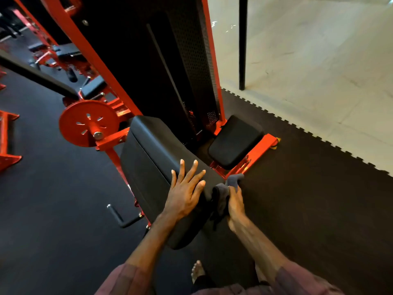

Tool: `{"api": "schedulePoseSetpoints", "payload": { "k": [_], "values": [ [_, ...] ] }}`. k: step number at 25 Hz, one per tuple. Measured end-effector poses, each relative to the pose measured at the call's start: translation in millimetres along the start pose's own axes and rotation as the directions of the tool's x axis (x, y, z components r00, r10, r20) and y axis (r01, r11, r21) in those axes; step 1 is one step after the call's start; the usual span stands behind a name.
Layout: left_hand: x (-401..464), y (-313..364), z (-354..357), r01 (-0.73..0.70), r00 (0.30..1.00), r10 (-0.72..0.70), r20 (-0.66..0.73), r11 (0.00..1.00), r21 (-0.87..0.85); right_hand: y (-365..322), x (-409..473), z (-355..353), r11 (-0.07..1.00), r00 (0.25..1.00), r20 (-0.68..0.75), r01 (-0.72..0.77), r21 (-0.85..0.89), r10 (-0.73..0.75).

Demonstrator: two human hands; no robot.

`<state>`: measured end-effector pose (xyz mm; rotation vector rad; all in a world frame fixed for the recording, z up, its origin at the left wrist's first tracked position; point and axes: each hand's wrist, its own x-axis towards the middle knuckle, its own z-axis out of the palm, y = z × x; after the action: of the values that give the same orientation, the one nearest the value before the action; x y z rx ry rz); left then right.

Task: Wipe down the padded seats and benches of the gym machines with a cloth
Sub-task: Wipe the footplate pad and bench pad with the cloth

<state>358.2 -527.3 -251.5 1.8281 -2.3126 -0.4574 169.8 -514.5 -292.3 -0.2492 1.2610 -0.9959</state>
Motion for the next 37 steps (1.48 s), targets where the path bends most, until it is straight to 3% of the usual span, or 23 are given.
{"api": "schedulePoseSetpoints", "payload": {
  "k": [3, 6, 8, 10, 12, 16, 21, 26, 31, 33, 37],
  "values": [
    [1.4, -12.3, -3.0, -0.107, 0.994, 0.107, 0.031, 0.994, 0.017, 18.7, -6.4, 8.7, 0.996, 0.998, 0.000, 0.069, 0.063, -0.069],
    [5.7, -27.9, -7.8, -0.240, 0.969, 0.239, 0.063, 0.971, 0.013, 21.9, 4.8, 24.8, 0.986, 0.973, -0.177, 0.157, 0.048, -0.147],
    [12.6, -42.4, -8.5, -0.331, 0.940, 0.328, 0.093, 0.944, 0.017, 53.5, -14.9, 45.0, 0.958, 0.920, -0.323, 0.268, 0.106, -0.222],
    [13.8, -54.9, -4.4, -0.387, 0.919, 0.383, 0.094, 0.922, 0.027, 87.2, -43.4, 68.9, 0.894, 0.853, -0.357, 0.438, 0.093, -0.380],
    [15.4, -60.9, -3.0, -0.448, 0.891, 0.441, 0.112, 0.893, 0.050, 99.8, -45.7, 79.0, 0.845, 0.768, -0.406, 0.534, -0.021, -0.496],
    [17.1, -66.6, -9.6, -0.496, 0.863, 0.477, 0.167, 0.863, 0.100, 96.6, -35.6, 85.5, 0.839, 0.705, -0.532, 0.544, -0.020, -0.470],
    [14.1, -69.9, -11.0, -0.527, 0.844, 0.506, 0.179, 0.844, 0.098, 216.9, -84.3, 115.2, 0.829, 0.738, -0.452, 0.559, -0.006, -0.501],
    [13.8, -73.0, -13.0, -0.550, 0.829, 0.524, 0.194, 0.826, 0.119, 158.6, -56.7, 104.5, 0.751, 0.633, -0.467, 0.651, -0.111, -0.618],
    [2.6, -89.1, -19.7, -0.602, 0.792, 0.576, 0.203, 0.793, 0.099, 259.0, -84.9, 138.1, 0.850, 0.720, -0.477, 0.512, -0.123, -0.503],
    [-0.4, -96.3, -18.8, -0.621, 0.776, 0.596, 0.204, 0.778, 0.091, 261.3, -80.6, 129.8, 0.895, 0.753, -0.511, 0.438, -0.078, -0.413],
    [-10.2, -109.1, -17.7, -0.640, 0.762, 0.615, 0.204, 0.764, 0.085, 229.7, -61.7, 117.8, 0.865, 0.684, -0.562, 0.485, -0.127, -0.466]
  ]
}}
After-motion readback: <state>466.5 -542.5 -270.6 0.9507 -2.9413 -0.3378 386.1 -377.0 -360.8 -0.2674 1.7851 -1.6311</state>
